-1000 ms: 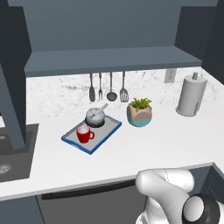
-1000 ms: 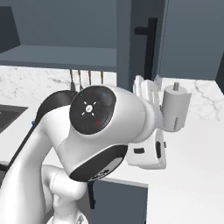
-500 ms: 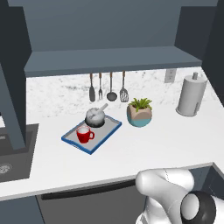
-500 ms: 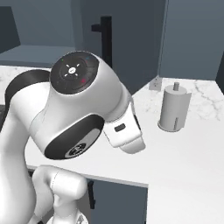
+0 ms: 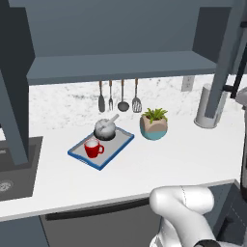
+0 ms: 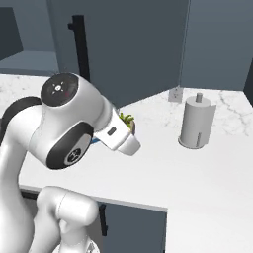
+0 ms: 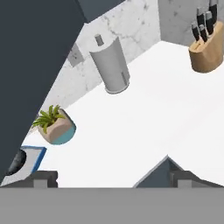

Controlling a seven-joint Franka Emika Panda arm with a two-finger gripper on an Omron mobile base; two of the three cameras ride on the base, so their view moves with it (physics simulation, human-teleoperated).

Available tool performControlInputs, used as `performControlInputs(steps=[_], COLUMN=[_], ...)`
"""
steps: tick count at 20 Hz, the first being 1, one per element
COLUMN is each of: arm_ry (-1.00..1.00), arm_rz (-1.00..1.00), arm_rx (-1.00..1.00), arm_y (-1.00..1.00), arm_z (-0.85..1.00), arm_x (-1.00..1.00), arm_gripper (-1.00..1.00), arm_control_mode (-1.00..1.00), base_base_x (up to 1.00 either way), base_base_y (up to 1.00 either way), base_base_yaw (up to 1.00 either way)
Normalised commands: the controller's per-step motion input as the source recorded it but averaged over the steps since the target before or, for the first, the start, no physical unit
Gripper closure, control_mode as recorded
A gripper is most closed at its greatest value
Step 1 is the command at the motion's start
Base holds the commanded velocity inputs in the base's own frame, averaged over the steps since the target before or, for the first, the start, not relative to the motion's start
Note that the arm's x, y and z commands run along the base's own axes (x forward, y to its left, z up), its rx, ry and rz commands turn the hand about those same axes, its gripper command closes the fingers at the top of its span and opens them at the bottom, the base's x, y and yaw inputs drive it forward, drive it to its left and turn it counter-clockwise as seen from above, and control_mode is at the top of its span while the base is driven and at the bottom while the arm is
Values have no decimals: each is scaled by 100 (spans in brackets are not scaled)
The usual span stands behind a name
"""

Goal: Pick the kettle from the counter and place it on the tray. Then pick the mug from the cabinet and place it on the tray. Then close the cabinet doors.

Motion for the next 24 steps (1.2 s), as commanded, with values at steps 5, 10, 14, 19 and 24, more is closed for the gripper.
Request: performControlInputs(steps=[5, 10, 14, 19, 24], arm_ry=[-15, 1, 9, 23, 13], arm_rz=[18, 5, 0, 0, 0], arm_rx=[-11, 0, 0, 0, 0], arm_y=[58, 54, 48, 43, 27], arm_z=[-22, 33, 59, 54, 5], arm_x=[97, 97, 85, 81, 99], arm_gripper=[-100, -100, -100, -100, -100], arm_control_mode=[-100, -100, -100, -100, -100], base_base_x=[0, 0, 0, 0, 0], base_base_y=[0, 0, 0, 0, 0], base_base_yaw=[0, 0, 0, 0, 0])
